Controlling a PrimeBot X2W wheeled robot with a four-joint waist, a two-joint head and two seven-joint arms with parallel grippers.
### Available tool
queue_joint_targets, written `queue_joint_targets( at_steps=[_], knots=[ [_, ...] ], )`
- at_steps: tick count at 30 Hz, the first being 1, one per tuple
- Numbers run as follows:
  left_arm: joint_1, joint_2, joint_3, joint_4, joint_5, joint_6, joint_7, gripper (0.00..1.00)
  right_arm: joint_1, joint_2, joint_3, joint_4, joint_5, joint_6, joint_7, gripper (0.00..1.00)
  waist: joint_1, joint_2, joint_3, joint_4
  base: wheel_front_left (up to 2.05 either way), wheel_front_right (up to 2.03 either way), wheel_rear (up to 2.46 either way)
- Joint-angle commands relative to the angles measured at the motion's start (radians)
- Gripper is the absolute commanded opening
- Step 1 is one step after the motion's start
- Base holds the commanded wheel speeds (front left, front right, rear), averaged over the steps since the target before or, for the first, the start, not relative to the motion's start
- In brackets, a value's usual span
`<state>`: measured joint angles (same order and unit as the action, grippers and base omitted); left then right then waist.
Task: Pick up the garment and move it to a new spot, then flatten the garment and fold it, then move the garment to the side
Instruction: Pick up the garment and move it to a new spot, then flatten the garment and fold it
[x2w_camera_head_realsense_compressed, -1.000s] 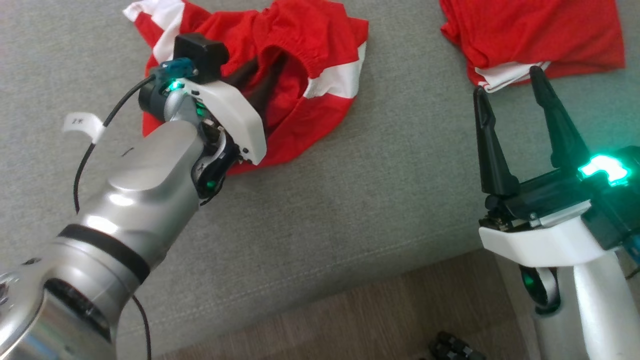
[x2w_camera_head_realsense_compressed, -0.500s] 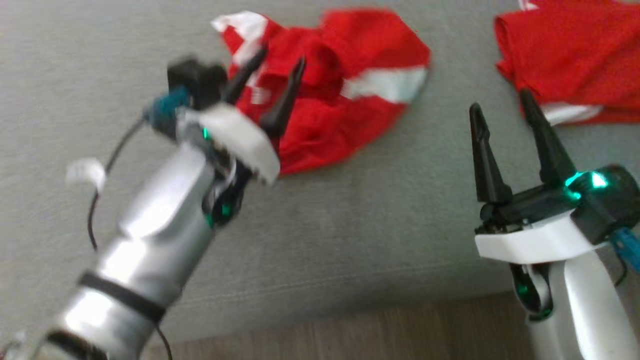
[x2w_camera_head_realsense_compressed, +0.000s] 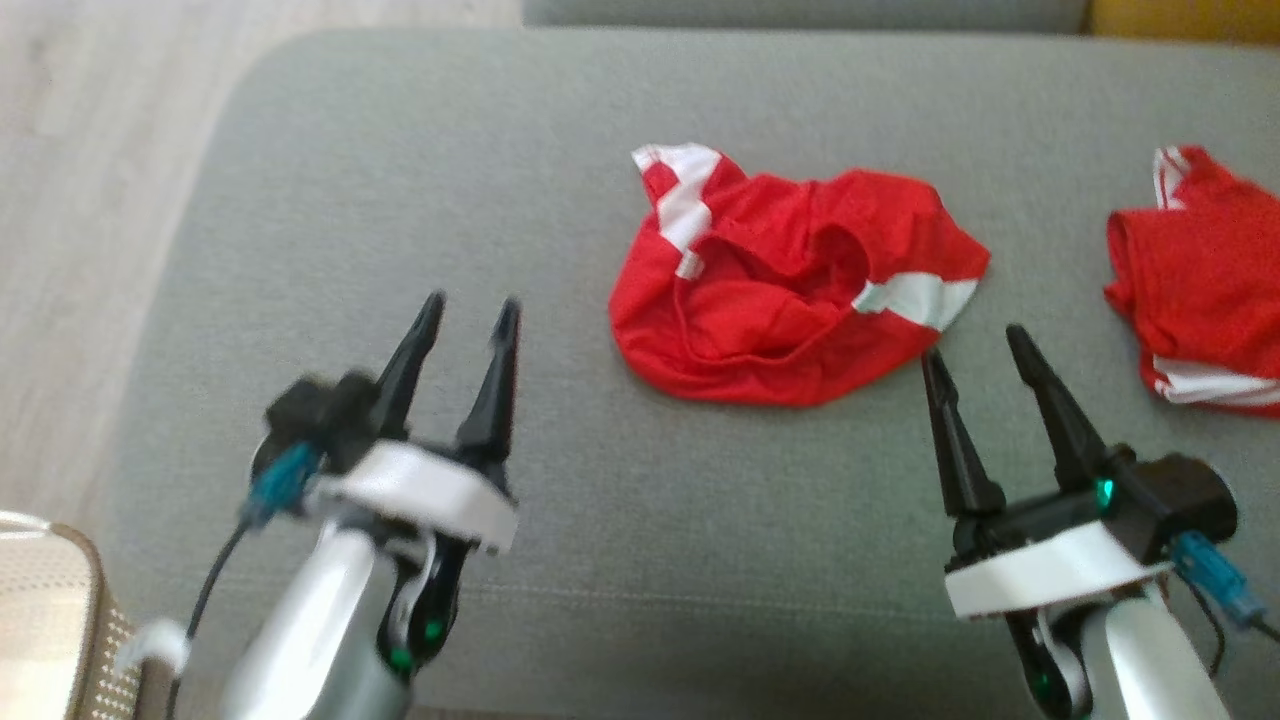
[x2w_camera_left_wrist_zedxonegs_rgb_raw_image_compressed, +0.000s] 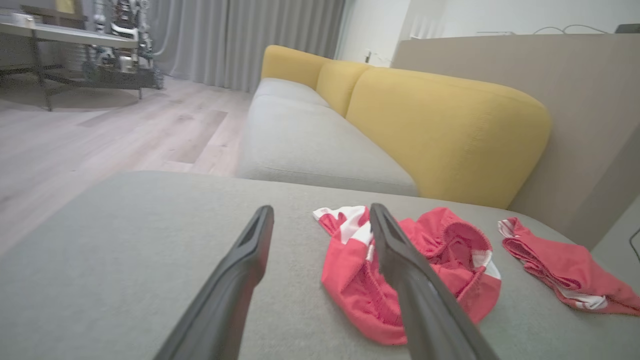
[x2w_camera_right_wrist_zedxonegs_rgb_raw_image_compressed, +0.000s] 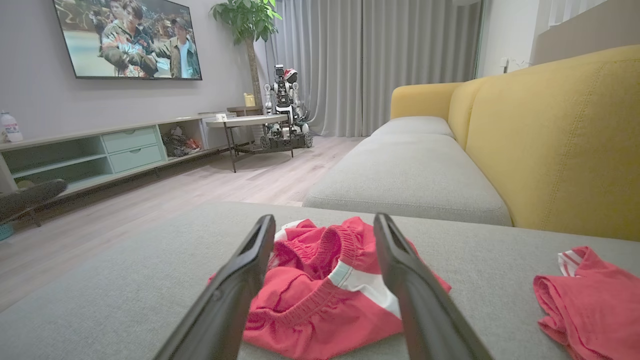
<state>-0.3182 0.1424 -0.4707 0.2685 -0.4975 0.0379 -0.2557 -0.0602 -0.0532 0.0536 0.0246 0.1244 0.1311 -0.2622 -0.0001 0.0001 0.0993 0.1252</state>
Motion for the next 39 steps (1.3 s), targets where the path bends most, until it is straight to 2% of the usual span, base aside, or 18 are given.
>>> queue_joint_targets(
  at_steps=[1,4,9,16,26,39],
  knots=[
    [-0.006,0.005,0.052,-0.049,0.023,0.009,-0.006,1.0,-0.004,0.003,0.017,-0.027,0.005,0.0,0.0,1.0,0.0001,-0.0001,-0.052,0.042,0.0,0.0,0.0],
    [0.094,-0.012,0.12,-0.138,0.097,0.016,-0.006,1.0,0.024,0.003,0.01,-0.019,0.011,0.0,0.0,1.0,0.0001,-0.0001,-0.083,0.051,0.0,0.0,0.0],
    [0.226,-0.034,0.194,-0.273,0.219,-0.029,-0.006,1.0,0.07,0.003,-0.01,-0.015,0.011,0.0,0.0,1.0,0.0001,-0.0001,-0.113,0.058,0.0,0.0,0.0],
    [0.37,-0.064,0.29,-0.406,0.374,-0.041,-0.006,1.0,0.111,0.003,-0.026,-0.022,-0.002,0.0,0.0,1.0,0.0001,-0.0001,-0.134,0.043,0.0,0.0,0.0],
    [0.448,-0.082,0.303,-0.429,0.475,-0.045,-0.006,1.0,0.143,0.003,-0.036,-0.027,-0.009,0.0,0.0,1.0,0.0001,-0.0001,-0.137,0.03,0.0,0.0,0.0],
    [0.446,-0.068,0.267,-0.392,0.51,-0.021,-0.006,1.0,0.147,0.003,-0.03,-0.016,-0.005,0.0,0.0,1.0,0.0001,-0.0001,-0.14,0.029,0.0,0.0,0.0]
  ],
)
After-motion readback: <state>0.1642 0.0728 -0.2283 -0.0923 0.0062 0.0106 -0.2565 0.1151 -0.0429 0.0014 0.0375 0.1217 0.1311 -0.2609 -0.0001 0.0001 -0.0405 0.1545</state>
